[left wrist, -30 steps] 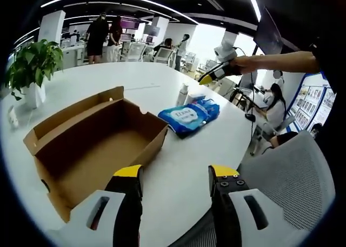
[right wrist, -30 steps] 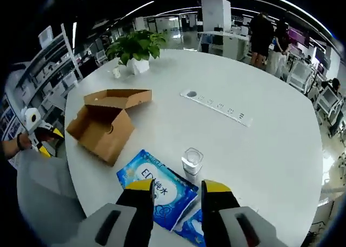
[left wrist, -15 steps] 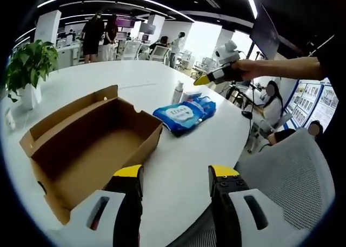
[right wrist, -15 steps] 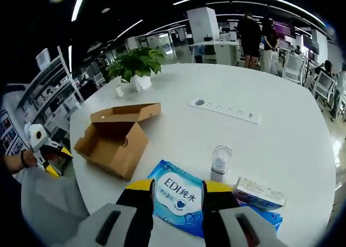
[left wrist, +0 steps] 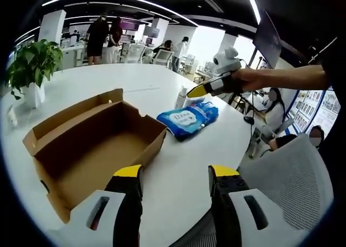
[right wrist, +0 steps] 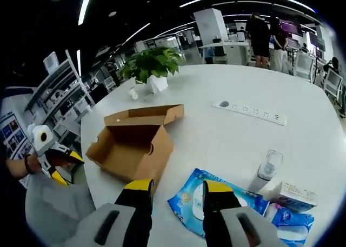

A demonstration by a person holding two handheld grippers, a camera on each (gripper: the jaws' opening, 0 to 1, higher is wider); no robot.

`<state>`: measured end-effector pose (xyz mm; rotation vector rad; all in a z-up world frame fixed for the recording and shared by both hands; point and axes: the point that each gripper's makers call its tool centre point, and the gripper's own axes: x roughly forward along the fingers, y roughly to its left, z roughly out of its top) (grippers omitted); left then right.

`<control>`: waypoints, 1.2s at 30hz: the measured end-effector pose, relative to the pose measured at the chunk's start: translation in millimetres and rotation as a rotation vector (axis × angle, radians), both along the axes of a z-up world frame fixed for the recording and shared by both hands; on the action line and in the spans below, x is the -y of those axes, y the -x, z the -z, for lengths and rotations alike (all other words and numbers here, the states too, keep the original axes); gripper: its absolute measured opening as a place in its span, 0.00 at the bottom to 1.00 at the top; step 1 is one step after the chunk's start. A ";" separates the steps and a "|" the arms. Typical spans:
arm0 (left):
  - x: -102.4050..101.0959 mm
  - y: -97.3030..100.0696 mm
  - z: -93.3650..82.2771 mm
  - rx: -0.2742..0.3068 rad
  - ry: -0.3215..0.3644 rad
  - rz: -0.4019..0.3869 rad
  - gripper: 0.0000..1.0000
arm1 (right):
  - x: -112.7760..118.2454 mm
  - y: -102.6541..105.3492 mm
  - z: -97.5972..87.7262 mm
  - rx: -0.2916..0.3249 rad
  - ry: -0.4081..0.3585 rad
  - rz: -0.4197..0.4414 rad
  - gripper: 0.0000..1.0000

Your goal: Operate the shoe box by opening the lid, removing the specified soft item, and placing it in the target area until the item is outside and the box remains undamaged.

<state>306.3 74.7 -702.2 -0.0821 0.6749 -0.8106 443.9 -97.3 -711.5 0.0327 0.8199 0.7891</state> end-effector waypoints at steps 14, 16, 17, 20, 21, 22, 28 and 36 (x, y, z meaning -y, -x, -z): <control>-1.0 -6.2 -5.7 0.005 0.038 -0.030 0.49 | -41.2 22.9 9.0 -0.015 -0.052 -0.006 0.36; -1.2 -6.1 -6.2 0.005 0.040 -0.034 0.49 | -48.5 28.3 11.8 -0.021 -0.061 -0.017 0.36; -1.6 -6.0 -5.8 0.004 0.038 -0.037 0.49 | -51.3 31.2 12.7 -0.025 -0.063 -0.021 0.36; -1.8 -6.7 -6.1 0.001 0.042 -0.044 0.49 | -56.9 37.4 15.8 -0.030 -0.063 -0.031 0.36; -1.9 -7.5 -7.3 0.003 0.045 -0.048 0.49 | -59.5 39.4 18.3 -0.037 -0.070 -0.032 0.37; -2.3 -8.0 -7.5 0.003 0.046 -0.050 0.49 | -60.9 41.2 19.2 -0.043 -0.073 -0.031 0.37; -8.2 -10.5 -9.5 -0.002 0.055 -0.077 0.49 | -68.3 52.4 23.7 -0.046 -0.073 -0.037 0.37; -15.9 -16.2 -16.0 -0.009 0.098 -0.120 0.48 | -76.4 62.9 23.3 -0.054 -0.101 -0.041 0.38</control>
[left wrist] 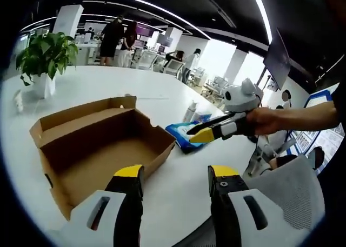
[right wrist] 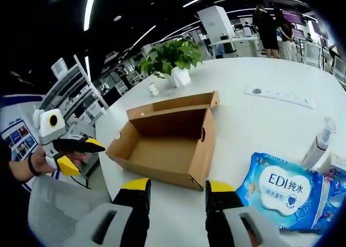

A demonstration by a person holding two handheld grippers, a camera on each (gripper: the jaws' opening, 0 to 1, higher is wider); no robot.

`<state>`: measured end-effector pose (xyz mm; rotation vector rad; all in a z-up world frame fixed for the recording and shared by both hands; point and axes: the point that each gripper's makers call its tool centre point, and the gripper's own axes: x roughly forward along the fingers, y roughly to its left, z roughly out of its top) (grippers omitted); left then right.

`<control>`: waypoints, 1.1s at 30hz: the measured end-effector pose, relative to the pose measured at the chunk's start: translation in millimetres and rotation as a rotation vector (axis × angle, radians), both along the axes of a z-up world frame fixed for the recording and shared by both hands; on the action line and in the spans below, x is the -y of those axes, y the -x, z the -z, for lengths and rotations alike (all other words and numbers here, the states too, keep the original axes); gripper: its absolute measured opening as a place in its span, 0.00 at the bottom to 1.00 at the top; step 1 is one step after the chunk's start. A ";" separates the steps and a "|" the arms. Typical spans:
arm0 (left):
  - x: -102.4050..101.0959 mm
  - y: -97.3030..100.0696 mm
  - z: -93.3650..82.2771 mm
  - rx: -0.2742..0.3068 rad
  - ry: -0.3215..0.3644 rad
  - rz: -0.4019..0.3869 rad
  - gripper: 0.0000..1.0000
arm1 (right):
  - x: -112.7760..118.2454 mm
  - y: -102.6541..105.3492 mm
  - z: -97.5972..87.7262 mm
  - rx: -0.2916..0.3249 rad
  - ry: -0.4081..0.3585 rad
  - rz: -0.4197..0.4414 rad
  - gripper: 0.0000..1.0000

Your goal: Operate the shoe box by opening the lid, removing the specified soft item, and placing it in the target area until the item is outside and the box remains undamaged.

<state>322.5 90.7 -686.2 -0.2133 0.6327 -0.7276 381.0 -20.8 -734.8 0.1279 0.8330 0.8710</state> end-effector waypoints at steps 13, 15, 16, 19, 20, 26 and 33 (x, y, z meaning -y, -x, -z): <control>-49.1 -14.3 -1.6 0.002 -0.020 -0.103 0.48 | -10.0 13.9 10.1 -0.028 -0.021 0.007 0.38; -57.4 -15.0 0.1 -0.002 -0.024 -0.119 0.48 | -10.4 15.8 11.1 -0.033 -0.019 0.007 0.38; -60.8 -15.5 1.4 -0.002 -0.024 -0.126 0.48 | -10.6 16.2 11.3 -0.035 -0.021 0.008 0.38; -75.5 -16.9 5.1 -0.011 -0.032 -0.166 0.48 | -9.4 14.7 13.2 -0.039 -0.021 0.014 0.38; -77.3 -17.0 5.0 -0.011 -0.032 -0.172 0.48 | -9.3 14.7 13.3 -0.039 -0.019 0.016 0.38; -108.7 -18.1 18.3 -0.037 -0.063 -0.268 0.48 | -10.8 19.2 9.9 -0.037 -0.020 0.020 0.38; -151.8 -20.9 30.3 -0.048 -0.098 -0.418 0.48 | -3.7 22.2 12.3 -0.045 -0.019 0.035 0.38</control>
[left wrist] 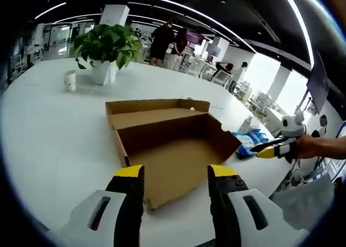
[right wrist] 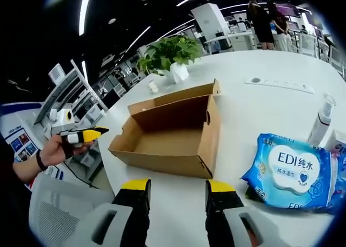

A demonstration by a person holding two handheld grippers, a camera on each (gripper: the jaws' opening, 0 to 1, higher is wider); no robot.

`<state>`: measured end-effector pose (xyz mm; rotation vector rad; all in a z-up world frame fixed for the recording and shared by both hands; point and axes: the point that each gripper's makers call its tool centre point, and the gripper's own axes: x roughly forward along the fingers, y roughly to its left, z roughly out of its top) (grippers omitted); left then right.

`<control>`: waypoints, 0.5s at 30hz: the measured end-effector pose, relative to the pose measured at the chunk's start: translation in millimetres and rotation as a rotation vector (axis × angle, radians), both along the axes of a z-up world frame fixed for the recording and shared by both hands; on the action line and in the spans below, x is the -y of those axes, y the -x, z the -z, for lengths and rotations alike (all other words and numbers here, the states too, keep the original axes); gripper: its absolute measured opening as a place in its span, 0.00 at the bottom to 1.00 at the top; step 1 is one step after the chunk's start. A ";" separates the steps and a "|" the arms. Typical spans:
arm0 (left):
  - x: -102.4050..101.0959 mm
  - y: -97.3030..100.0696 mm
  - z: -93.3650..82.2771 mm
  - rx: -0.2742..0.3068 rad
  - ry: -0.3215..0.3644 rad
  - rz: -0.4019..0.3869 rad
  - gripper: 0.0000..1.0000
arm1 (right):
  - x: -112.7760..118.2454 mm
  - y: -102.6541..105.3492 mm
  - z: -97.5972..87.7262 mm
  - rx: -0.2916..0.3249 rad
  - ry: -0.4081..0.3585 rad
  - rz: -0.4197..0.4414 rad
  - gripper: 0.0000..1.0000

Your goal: Operate the shoe box by opening the lid, removing the specified soft item, and placing it in the target area until the item is outside and the box remains undamaged.

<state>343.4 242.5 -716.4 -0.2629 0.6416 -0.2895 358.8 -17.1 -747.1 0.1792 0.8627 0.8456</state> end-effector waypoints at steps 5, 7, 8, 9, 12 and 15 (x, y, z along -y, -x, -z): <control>-17.6 1.5 12.5 -0.028 -0.028 -0.044 0.47 | 5.7 3.0 3.2 -0.011 0.003 0.009 0.38; -20.1 2.5 18.5 -0.045 -0.037 -0.048 0.47 | 7.6 3.7 4.3 -0.015 0.001 0.019 0.38; -21.1 3.9 21.6 -0.059 -0.038 -0.054 0.46 | 8.1 3.8 4.5 -0.016 0.001 0.021 0.38; -22.0 5.4 24.6 -0.073 -0.040 -0.060 0.46 | 9.2 4.7 5.9 -0.019 0.003 0.025 0.38; -26.6 5.6 34.1 -0.100 -0.058 -0.078 0.43 | 11.6 4.6 8.5 -0.023 0.003 0.028 0.38; -25.8 5.4 38.7 -0.112 -0.052 -0.080 0.42 | 12.0 4.9 9.9 -0.030 -0.009 0.037 0.38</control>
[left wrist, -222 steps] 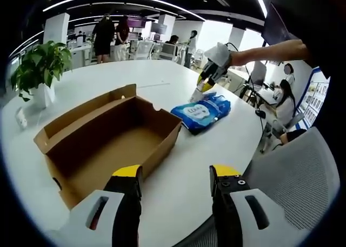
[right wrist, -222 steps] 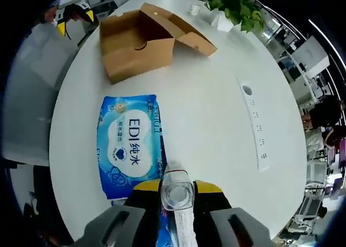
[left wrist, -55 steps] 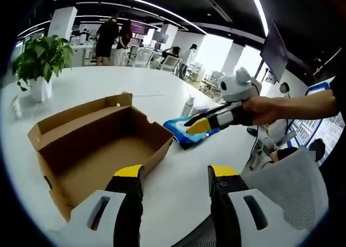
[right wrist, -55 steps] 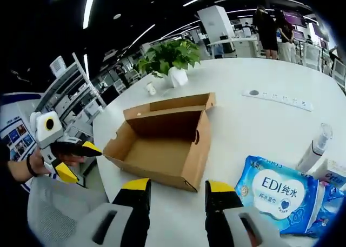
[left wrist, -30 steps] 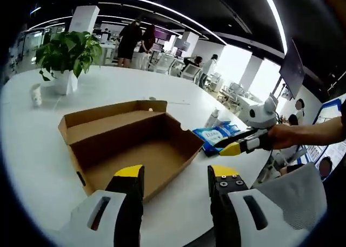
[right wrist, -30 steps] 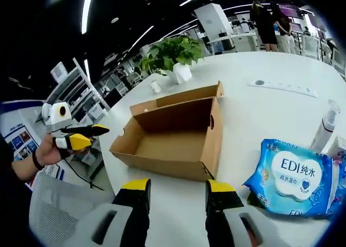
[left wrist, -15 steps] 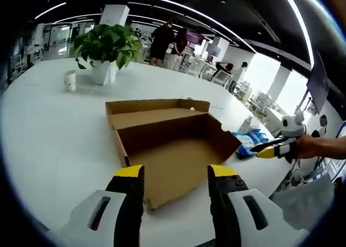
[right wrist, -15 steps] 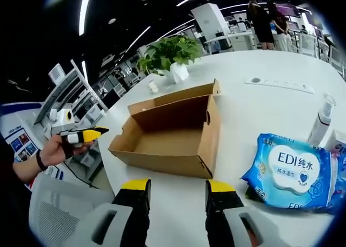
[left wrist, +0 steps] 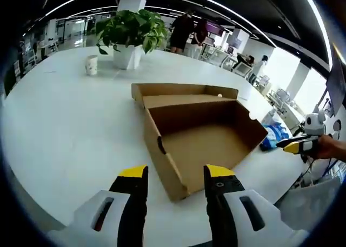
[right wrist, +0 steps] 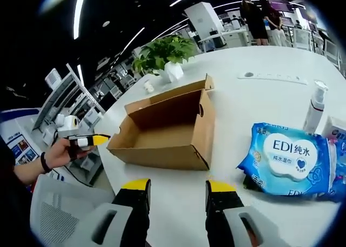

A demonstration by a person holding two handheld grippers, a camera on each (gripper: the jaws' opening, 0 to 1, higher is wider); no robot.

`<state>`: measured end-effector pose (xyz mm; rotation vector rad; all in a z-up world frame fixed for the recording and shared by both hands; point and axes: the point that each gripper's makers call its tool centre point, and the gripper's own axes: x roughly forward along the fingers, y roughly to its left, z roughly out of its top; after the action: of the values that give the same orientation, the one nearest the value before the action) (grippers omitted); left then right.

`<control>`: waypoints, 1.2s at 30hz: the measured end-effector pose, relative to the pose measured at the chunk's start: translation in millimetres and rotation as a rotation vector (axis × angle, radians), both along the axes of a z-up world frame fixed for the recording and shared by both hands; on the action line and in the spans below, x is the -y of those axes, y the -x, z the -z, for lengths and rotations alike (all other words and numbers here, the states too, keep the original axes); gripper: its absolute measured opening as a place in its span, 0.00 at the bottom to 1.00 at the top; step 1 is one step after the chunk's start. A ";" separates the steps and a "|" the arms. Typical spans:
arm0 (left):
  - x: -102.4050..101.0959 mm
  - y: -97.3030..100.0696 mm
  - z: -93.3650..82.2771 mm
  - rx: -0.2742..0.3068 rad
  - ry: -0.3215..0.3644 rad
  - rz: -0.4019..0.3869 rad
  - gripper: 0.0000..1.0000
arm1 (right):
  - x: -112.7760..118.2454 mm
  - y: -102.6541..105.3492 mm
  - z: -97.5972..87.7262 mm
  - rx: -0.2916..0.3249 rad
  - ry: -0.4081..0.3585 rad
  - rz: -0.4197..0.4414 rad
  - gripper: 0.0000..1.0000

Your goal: Operate the shoe box by opening the lid, removing the specified soft item, and placing it in the target area until the item is outside and the box remains undamaged.

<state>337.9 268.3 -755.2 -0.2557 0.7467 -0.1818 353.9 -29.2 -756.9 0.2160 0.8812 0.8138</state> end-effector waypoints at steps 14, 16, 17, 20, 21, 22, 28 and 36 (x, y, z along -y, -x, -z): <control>7.0 -1.0 15.5 -0.049 0.001 0.003 0.32 | 4.1 7.2 7.1 -0.015 0.005 0.003 0.38; 6.5 0.5 19.2 -0.064 -0.014 0.006 0.31 | 4.9 8.9 7.0 -0.017 0.004 0.006 0.38; 6.1 1.9 22.0 -0.074 -0.030 0.011 0.31 | 6.4 8.7 8.0 -0.019 0.004 0.011 0.38; 9.2 2.2 21.9 -0.075 -0.014 0.016 0.29 | 9.0 8.8 8.8 -0.020 0.002 0.016 0.38; 10.3 2.3 22.1 -0.075 -0.013 0.019 0.29 | 9.2 9.7 8.8 -0.021 0.001 0.018 0.38; 11.0 1.8 23.2 -0.078 -0.018 0.024 0.28 | 9.6 9.8 8.8 -0.021 0.000 0.019 0.38; 12.7 -2.1 23.7 -0.082 -0.097 0.086 0.19 | 9.9 12.8 8.6 -0.025 -0.005 0.017 0.38; 6.8 -6.1 23.4 -0.088 -0.120 0.106 0.18 | 10.5 14.9 7.7 -0.024 -0.005 0.017 0.38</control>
<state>344.0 261.5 -778.6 -0.1109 0.8559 -0.2261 339.0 -39.7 -764.6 0.2376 0.8986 0.7988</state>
